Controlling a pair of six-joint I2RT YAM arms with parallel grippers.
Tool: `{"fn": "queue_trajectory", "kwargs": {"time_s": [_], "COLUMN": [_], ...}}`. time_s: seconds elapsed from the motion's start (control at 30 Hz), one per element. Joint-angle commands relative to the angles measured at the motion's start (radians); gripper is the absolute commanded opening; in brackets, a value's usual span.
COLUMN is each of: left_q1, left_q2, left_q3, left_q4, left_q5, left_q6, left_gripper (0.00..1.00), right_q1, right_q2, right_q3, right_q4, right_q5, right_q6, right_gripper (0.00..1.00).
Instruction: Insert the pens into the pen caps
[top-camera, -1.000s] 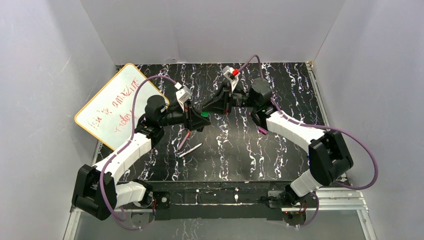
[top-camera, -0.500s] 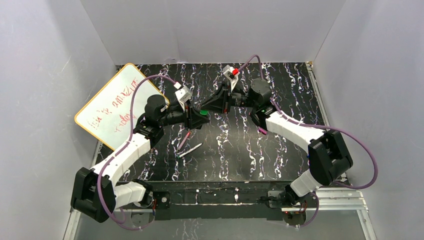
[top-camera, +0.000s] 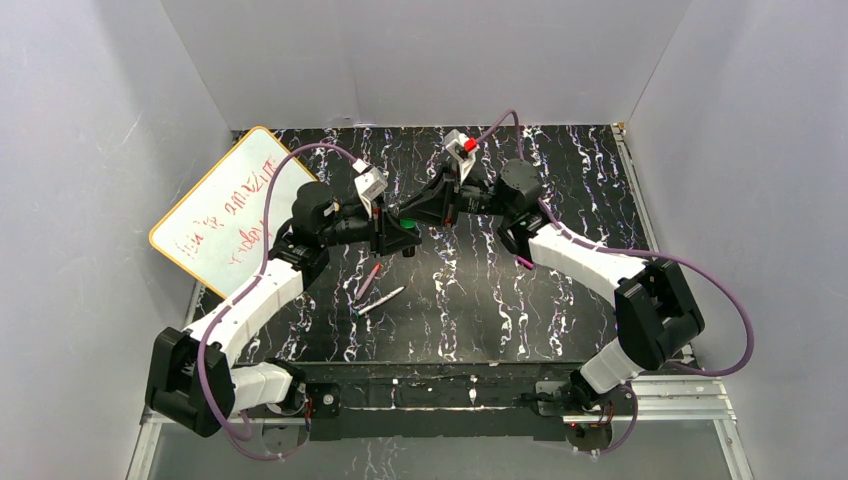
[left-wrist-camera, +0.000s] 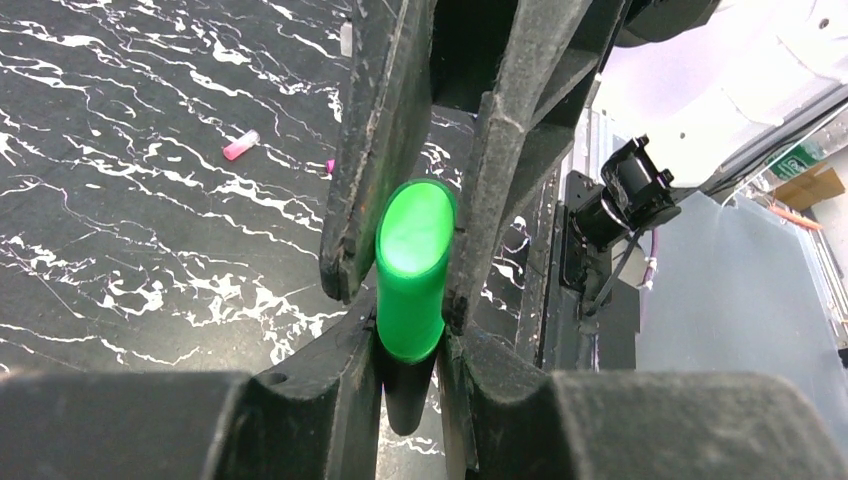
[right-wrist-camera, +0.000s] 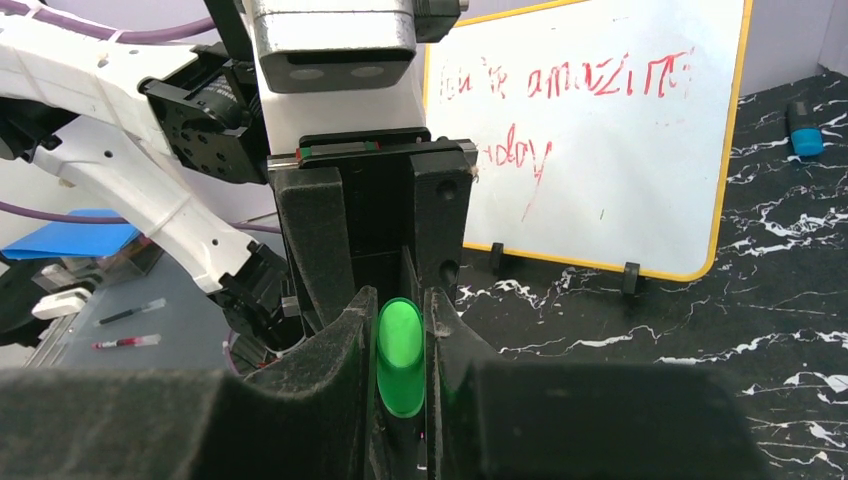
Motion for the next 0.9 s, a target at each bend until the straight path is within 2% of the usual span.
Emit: {"fn": "queue_trajectory", "kwargs": {"time_s": [0.0,0.2,0.37,0.73,0.87], "left_q1": [0.012,0.024,0.035,0.066,0.075], "left_q2": [-0.028,-0.053,-0.065,-0.093,-0.089], "left_q3": [0.132,0.148,0.156,0.152,0.156], "left_q4": [0.019,-0.087,-0.109,-0.094,-0.033], "left_q5": [-0.003,-0.022,-0.027,-0.019,0.009], "left_q6": [0.095,0.181,0.203,0.203,0.161], "left_gripper": [0.00,0.00,0.00,0.00,0.00], "right_q1": [0.052,0.052,0.052,0.053,0.051], "right_q2": [-0.001,-0.035,-0.038,-0.028,-0.004], "right_q3": [-0.047,-0.050,-0.056,-0.064,-0.063], "right_q4": [-0.139,-0.263,-0.298,-0.334,-0.303], "right_q5": [-0.125,-0.101,-0.103,-0.100,-0.135], "right_q6": [-0.036,-0.121,-0.144,-0.173,-0.149], "right_gripper": [0.10,0.10,0.09,0.08,0.08]}}
